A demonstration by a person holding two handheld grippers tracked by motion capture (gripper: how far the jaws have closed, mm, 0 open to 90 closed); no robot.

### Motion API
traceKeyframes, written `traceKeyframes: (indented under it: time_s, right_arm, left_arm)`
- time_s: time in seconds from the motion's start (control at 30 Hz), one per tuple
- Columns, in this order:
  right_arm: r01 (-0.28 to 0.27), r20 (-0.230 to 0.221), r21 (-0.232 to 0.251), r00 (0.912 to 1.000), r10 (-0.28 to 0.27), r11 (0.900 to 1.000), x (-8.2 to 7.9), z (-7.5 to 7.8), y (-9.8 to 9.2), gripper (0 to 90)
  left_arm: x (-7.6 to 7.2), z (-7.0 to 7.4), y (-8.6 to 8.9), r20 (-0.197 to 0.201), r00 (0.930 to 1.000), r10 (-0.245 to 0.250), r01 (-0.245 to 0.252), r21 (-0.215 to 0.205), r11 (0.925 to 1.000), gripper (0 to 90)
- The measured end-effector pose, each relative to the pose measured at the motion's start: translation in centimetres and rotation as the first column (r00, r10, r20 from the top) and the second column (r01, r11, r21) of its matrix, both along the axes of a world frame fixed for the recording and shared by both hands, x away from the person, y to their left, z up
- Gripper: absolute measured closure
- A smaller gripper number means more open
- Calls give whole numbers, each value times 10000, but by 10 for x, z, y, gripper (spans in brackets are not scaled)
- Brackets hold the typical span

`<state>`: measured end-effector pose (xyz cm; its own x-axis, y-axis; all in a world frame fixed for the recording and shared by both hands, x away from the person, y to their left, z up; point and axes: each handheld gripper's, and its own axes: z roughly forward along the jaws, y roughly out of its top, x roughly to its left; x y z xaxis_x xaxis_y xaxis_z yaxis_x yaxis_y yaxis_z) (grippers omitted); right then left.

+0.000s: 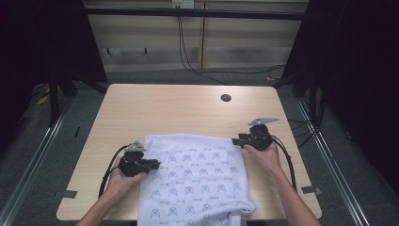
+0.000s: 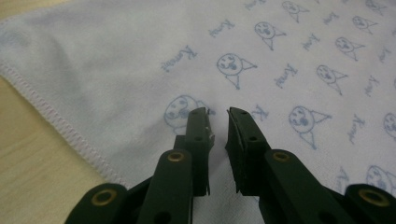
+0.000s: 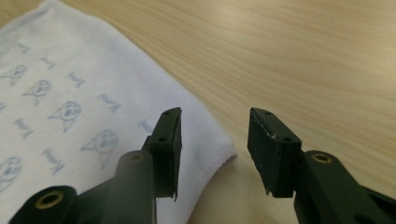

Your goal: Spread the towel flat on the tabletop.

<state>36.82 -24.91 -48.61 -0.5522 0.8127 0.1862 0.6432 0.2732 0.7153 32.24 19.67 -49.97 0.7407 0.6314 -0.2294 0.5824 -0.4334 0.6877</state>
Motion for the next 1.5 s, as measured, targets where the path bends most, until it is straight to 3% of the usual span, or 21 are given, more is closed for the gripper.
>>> traceKeyframes:
  time_s: [0.03,0.1,0.13,0.17,0.2,0.23,0.27,0.3,0.33,0.43,0.47,0.53,0.67,0.8,0.87,0.97,1.07,1.17,1.37,1.4,1.5]
  right_arm:
    - [-109,-203,172,9997,112,9998,2,-7,4,695]
    - [-594,-229,453,9979,605,9972,-4,-8,11,821]
    - [-594,-229,453,9979,605,9972,-4,-8,11,821]
    - [-1194,57,281,9928,1192,9925,-17,-3,23,851]
    - [-1194,57,281,9928,1192,9925,-17,-3,23,851]
    - [-1915,358,697,9812,1894,9790,-33,3,31,856]
    - [-1915,358,697,9812,1894,9790,-33,3,31,856]
    - [-2821,388,765,9593,2798,9563,-57,6,45,855]
    - [-2821,388,765,9593,2798,9563,-57,6,45,855]
    - [-3831,-276,299,9229,3839,9232,-92,-3,59,827]
    - [-3868,-340,186,9213,3873,9220,-97,-5,60,801]
    - [-3859,-479,350,9207,3873,9219,-102,-9,57,696]
    - [-3462,5,520,9380,3466,9367,-95,0,54,650]
    - [-3035,338,431,9526,3023,9518,-80,6,55,617]
    - [-2740,589,952,9612,2694,9570,-74,9,50,628]
    - [-2452,317,666,9694,2436,9672,-69,5,49,657]
    - [-2600,5,608,9655,2605,9637,-67,-5,53,652]
    - [-2779,-260,52,9603,2779,9606,-71,-14,61,613]
    - [-3059,-7,-215,9521,3059,9518,-83,-14,66,605]
    - [-3086,-3,-280,9512,3087,9508,-84,-14,66,632]
    - [-3313,-17,-302,9435,3314,9431,-85,-13,67,843]
  left_arm:
    - [-1,0,1,-1,10000,3,-3,-44,10000,776]
    - [-2,0,2,6,10000,-19,19,-47,10000,774]
    - [-2,0,3,16,10000,-26,27,-41,10000,774]
    - [-3,-1,4,2,10000,-9,9,-83,10000,771]
    - [-3,-1,4,2,10000,-9,9,-83,10000,769]
    - [-4,0,4,7,10000,22,-22,-31,10000,766]
    - [-4,0,4,7,10000,22,-22,-31,10000,760]
    - [-4,0,4,-8,10000,11,-11,-41,10000,754]
    - [-4,0,4,-3,10000,-3,3,-49,10000,754]
    - [-4,0,4,-31,10000,28,-28,-52,10000,753]
    - [-4,0,4,-32,10000,21,-21,-49,10000,753]
    - [-4,0,3,-49,10000,43,-43,-74,10000,752]
    - [-2,0,3,-37,10000,30,-30,-45,10000,748]
    - [-3,0,3,32,10000,21,-21,-18,10000,746]
    - [-3,0,4,25,10000,0,0,-35,10000,745]
    - [-3,-1,4,19,10000,-38,38,-85,10000,745]
    - [-3,0,3,33,10000,-19,20,-44,10000,741]
    - [-4,0,3,91,10000,-17,17,15,10000,738]
    - [-4,0,3,103,9999,-36,36,-7,10000,735]
    - [-4,0,3,128,9999,-29,29,-1,10000,735]
    - [-4,0,3,135,9999,-23,23,7,10000,735]
